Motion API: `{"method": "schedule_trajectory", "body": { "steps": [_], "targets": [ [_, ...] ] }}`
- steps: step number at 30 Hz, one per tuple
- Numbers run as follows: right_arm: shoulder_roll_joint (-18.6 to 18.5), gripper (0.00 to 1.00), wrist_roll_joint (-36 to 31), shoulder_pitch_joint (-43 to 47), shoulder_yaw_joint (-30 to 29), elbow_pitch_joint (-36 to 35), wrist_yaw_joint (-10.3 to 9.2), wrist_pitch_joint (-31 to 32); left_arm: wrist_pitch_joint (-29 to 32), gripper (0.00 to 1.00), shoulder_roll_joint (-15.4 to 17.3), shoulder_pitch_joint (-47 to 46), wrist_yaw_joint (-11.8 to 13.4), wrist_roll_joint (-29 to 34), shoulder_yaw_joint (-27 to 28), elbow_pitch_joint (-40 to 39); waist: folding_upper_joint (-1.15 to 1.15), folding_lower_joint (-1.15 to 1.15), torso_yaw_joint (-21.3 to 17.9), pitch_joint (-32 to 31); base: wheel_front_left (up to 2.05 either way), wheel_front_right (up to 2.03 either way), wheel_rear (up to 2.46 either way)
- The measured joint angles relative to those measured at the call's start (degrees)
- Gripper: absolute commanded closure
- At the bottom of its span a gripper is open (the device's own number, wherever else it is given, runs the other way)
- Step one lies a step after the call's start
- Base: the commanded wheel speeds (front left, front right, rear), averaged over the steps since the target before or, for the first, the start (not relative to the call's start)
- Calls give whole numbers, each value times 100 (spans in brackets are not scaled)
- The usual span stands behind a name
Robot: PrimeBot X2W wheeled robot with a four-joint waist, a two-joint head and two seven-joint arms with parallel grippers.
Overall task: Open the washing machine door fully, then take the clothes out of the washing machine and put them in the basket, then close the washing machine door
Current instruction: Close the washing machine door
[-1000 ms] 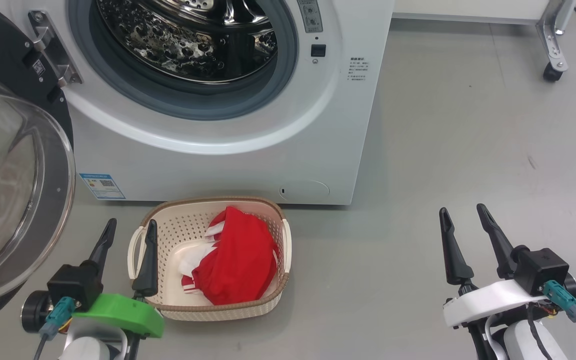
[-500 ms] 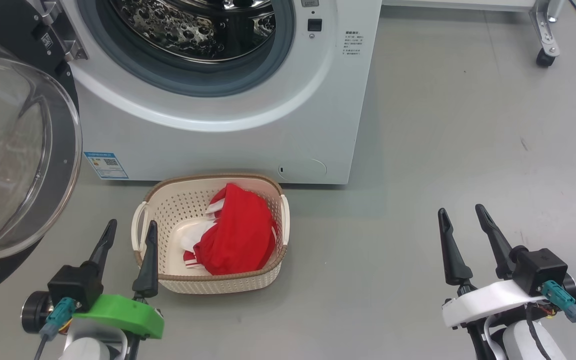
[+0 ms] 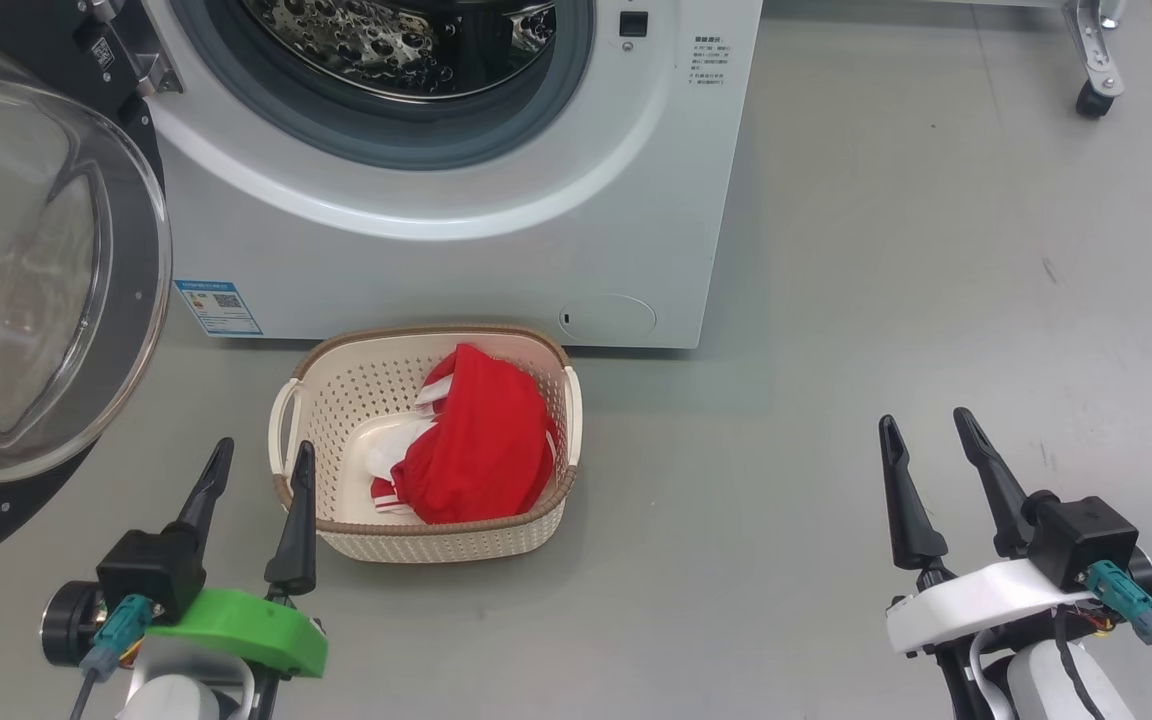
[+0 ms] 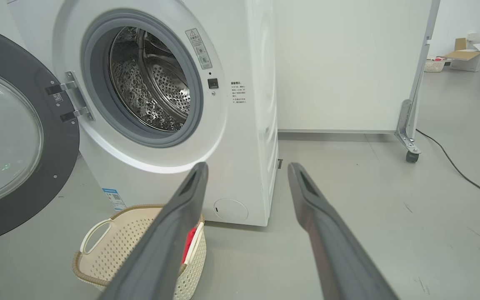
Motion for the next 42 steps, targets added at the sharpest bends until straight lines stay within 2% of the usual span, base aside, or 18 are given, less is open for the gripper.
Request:
{"method": "schedule_trajectory", "body": {
  "steps": [24,33,42],
  "targets": [
    [29,0,0,2,-91,-29,-4,0,0,0,-7,-1,0,57,-53,18,0,0,60,-36,0,0,0],
    [30,0,0,90,-118,-86,-4,0,0,0,-19,-7,0,57,-133,25,0,0,360,22,0,0,0],
    [22,0,-1,88,-103,-115,2,0,0,0,-26,-12,8,57,-138,30,0,0,889,95,0,0,0]
  ]
}}
